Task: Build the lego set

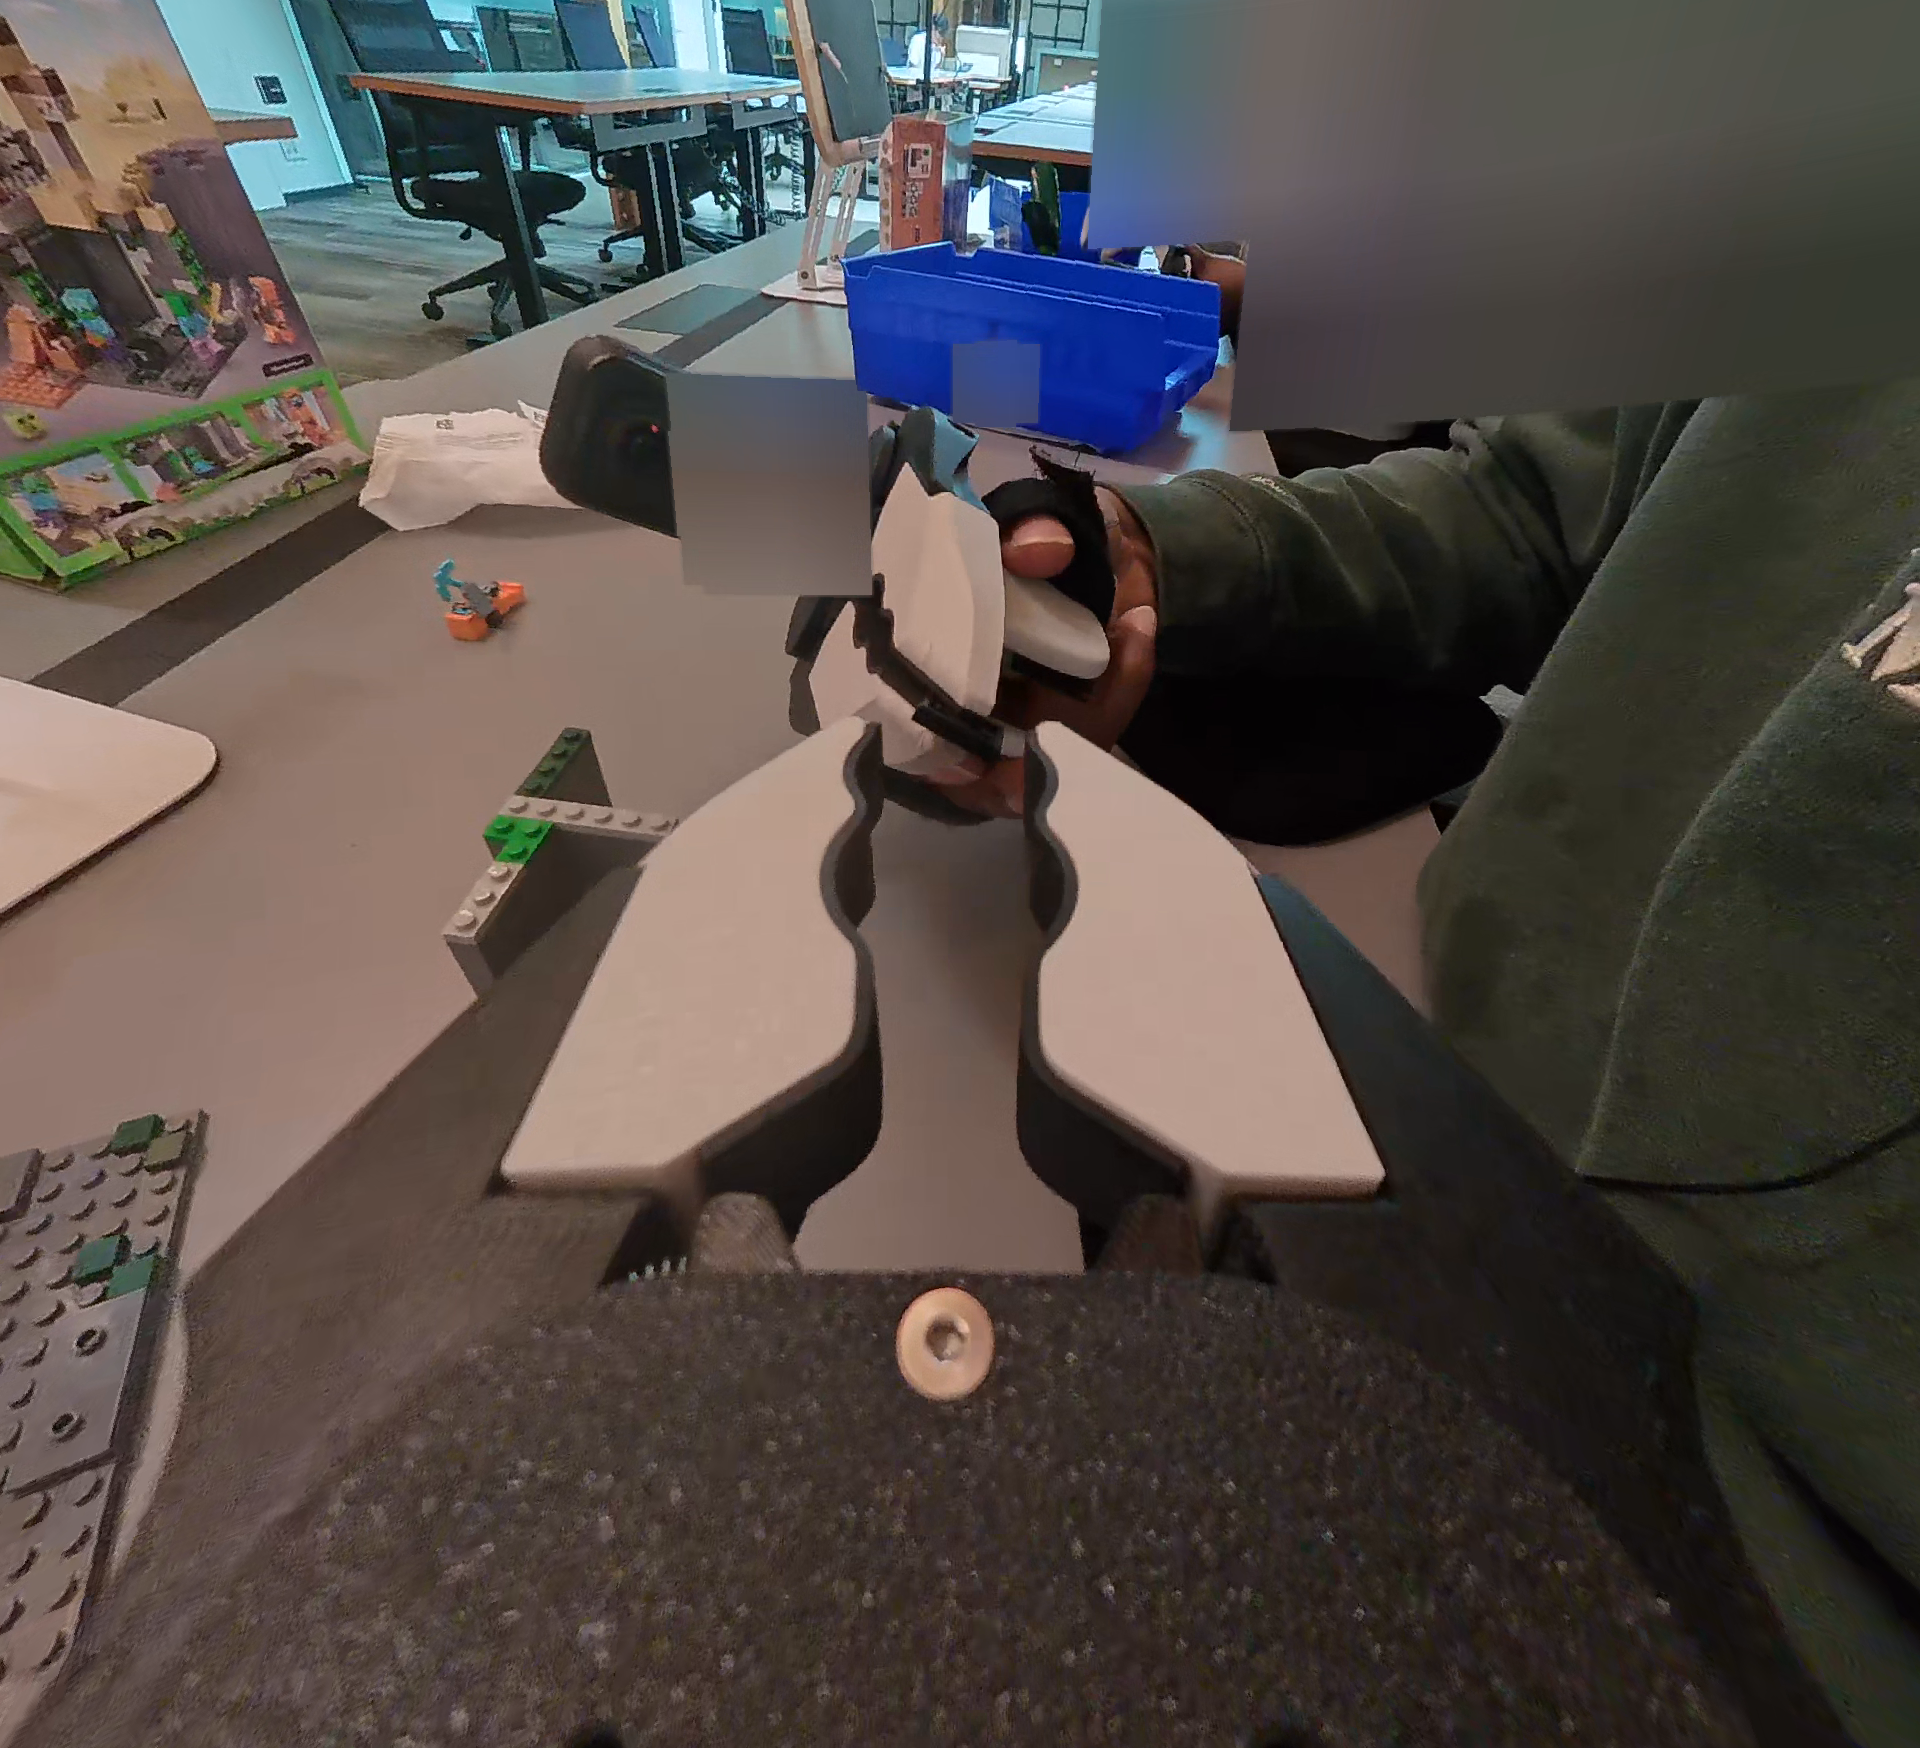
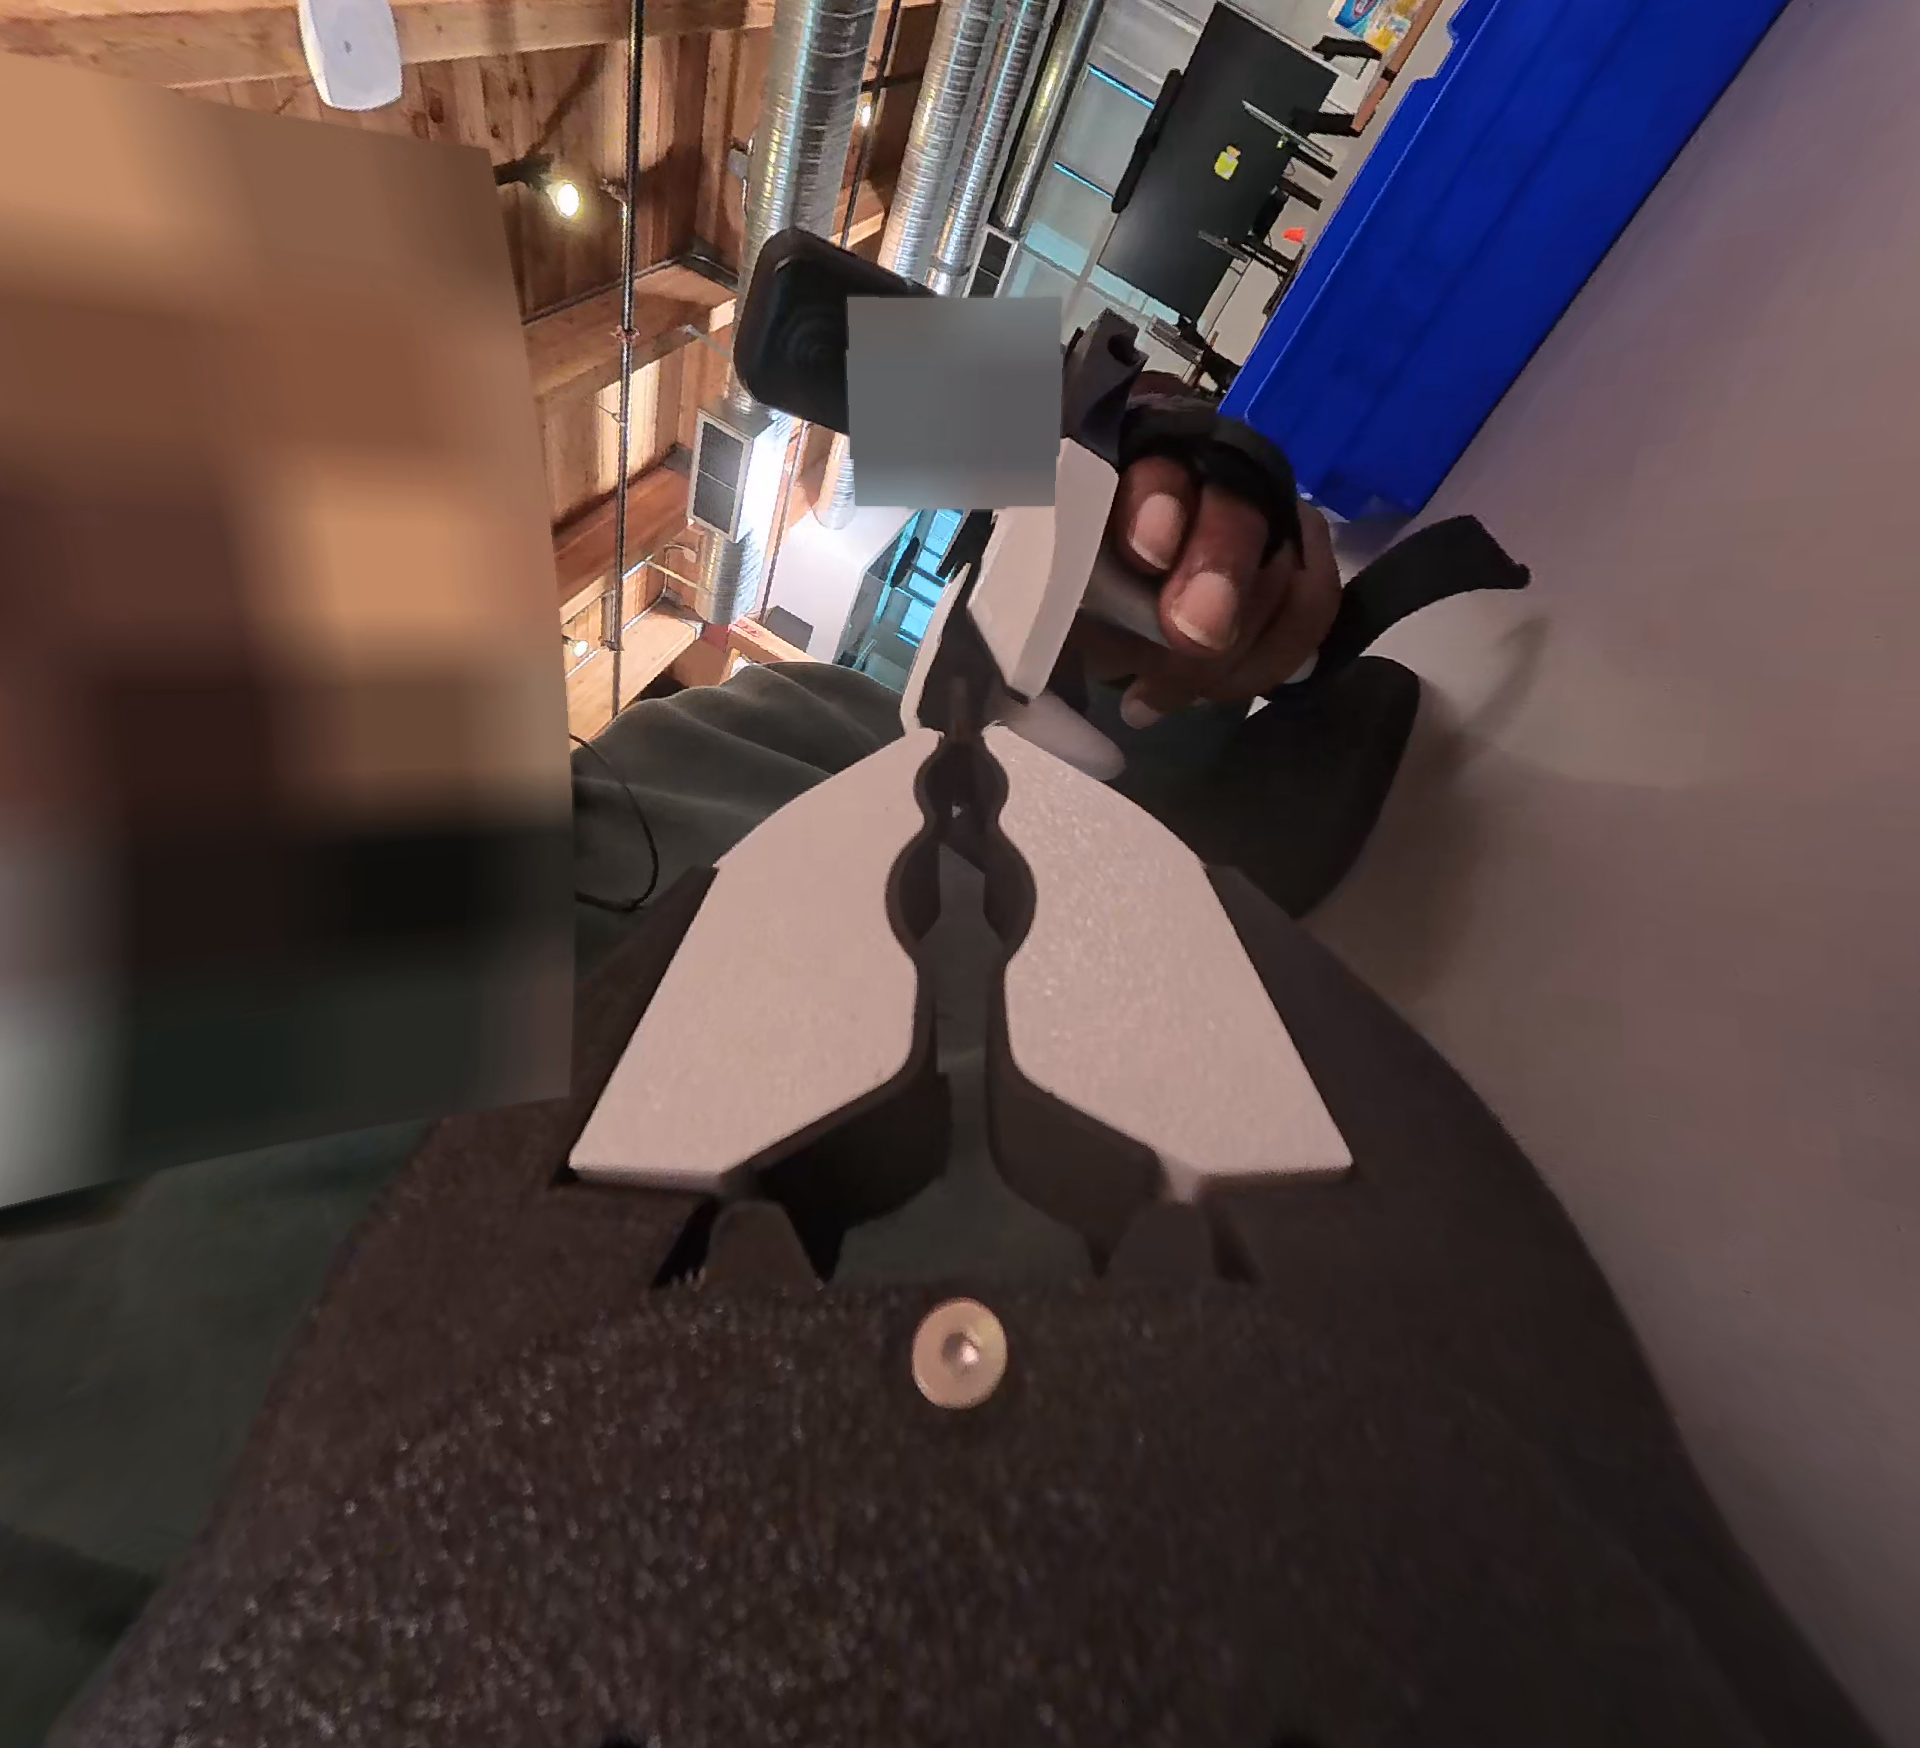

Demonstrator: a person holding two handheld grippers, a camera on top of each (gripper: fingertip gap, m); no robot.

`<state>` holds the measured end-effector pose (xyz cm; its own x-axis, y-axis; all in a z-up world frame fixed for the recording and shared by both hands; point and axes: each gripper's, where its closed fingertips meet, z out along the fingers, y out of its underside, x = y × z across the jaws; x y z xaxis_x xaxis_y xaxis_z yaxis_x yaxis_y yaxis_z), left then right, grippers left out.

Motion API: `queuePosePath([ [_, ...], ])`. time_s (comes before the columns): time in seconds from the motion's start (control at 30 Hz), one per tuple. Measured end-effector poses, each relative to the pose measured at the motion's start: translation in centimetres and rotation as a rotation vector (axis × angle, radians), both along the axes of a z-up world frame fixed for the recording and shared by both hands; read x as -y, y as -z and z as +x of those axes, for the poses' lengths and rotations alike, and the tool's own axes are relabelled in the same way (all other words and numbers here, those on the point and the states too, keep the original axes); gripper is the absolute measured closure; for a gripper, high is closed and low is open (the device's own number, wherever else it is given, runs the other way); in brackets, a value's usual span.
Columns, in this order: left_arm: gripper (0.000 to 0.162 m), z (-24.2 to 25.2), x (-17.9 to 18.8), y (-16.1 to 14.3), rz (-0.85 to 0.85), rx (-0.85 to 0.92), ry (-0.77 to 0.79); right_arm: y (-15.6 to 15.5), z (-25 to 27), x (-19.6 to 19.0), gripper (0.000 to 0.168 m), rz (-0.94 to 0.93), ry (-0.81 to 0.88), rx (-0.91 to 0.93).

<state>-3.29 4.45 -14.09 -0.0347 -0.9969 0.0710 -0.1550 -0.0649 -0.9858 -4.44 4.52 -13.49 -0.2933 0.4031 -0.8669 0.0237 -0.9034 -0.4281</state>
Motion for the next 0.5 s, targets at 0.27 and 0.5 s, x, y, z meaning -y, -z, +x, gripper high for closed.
queuePosePath([
  [0.27, 0.147, 0.03, 0.28, -0.14, 0.036, 0.009, 0.001, -0.08, -0.09, 0.19, 0.166, -0.017, -0.013, -0.003],
  [0.5, 0.15, 0.05, 0.34, -0.32, 0.058, 0.023, -0.007, -0.19, 0.05, 0.3, 0.165, 0.001, -0.02, -0.031],
])
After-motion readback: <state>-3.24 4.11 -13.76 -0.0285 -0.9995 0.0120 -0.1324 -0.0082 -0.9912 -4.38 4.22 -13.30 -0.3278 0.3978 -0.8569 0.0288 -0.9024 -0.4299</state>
